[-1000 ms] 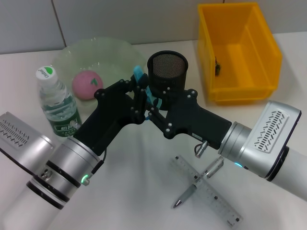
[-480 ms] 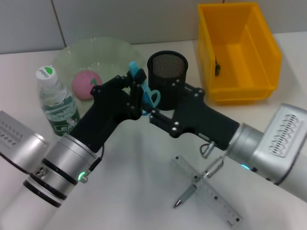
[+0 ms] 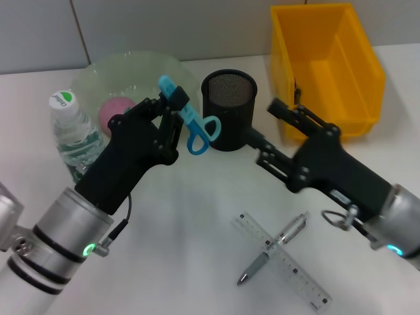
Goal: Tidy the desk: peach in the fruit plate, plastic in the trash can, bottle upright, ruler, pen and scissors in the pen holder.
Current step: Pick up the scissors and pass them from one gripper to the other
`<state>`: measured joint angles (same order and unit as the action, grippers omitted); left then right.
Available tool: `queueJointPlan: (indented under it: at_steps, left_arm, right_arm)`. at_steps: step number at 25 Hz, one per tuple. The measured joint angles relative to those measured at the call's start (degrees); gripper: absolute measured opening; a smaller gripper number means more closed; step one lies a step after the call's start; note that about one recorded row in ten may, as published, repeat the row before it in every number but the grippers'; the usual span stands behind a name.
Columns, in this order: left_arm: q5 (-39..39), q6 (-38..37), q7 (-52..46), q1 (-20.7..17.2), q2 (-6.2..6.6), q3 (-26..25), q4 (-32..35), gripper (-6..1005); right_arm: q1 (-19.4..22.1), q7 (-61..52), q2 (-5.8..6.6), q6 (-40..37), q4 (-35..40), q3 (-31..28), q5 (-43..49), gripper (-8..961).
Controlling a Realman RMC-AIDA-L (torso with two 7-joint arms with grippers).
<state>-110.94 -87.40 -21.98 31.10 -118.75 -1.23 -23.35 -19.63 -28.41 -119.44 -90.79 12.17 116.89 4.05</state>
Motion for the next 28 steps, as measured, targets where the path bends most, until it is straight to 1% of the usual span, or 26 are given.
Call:
queueJointPlan:
  at_steps: [3,5,6,7,10,11,15,19,24,28]
  left_arm:
    - [-2.35,-2.64,-3.64,-0.23,0.02,0.00,1.71,98]
    - [-2.35,-2.64,-3.64,-0.23,0.02,0.00,1.71,98]
    - [-2.96,-3.49,-5.27,-0.24,0.02,-0.01,2.41,99]
    - [-3.83,-5.74,-9.49,-0.26,0.02,0.00,3.85,99]
    - [-3.84,-8.22,-13.34,-0.26,0.02,0.00,5.18,100]
    - [-3.85,-10.07,-16.59,-0.23,0.02,0.01,6.08,100]
    - [-3.85,-13.61,-24.38,0.17,0.07,0.00,8.10,102]
    - [-3.83,-15.36,-30.94,0.43,0.09,0.00,9.64,103]
    - [-3.74,-16.93,-36.59,0.62,0.11,-0.52,9.91,105]
    - [-3.86,-17.82,-37.83,0.75,0.08,-1.04,9.90,106]
  right_arm:
    - [-0.24,-4.17,0.12,-5.04,-3.69,-0.07,0.13,652]
    - [-0.49,-6.89,0.19,-7.84,-6.02,-0.09,0.13,652]
    - [-0.64,-8.22,0.25,-8.93,-7.03,-0.09,0.11,652]
    - [-0.75,-9.33,0.33,-9.81,-7.75,-0.16,0.08,652]
    - [-1.31,-12.88,0.79,-11.89,-9.44,-0.57,0.15,652]
    - [-1.58,-14.02,1.01,-12.45,-9.80,-0.64,0.24,652]
    - [-3.22,-18.39,2.04,-14.80,-10.62,-0.19,1.04,652]
    - [-5.31,-21.50,3.28,-16.63,-10.74,-0.17,4.45,652]
    - [-6.85,-22.27,3.87,-18.71,-10.51,-0.16,6.79,652]
    - [-7.64,-23.06,3.98,-19.49,-10.20,-0.21,7.02,652]
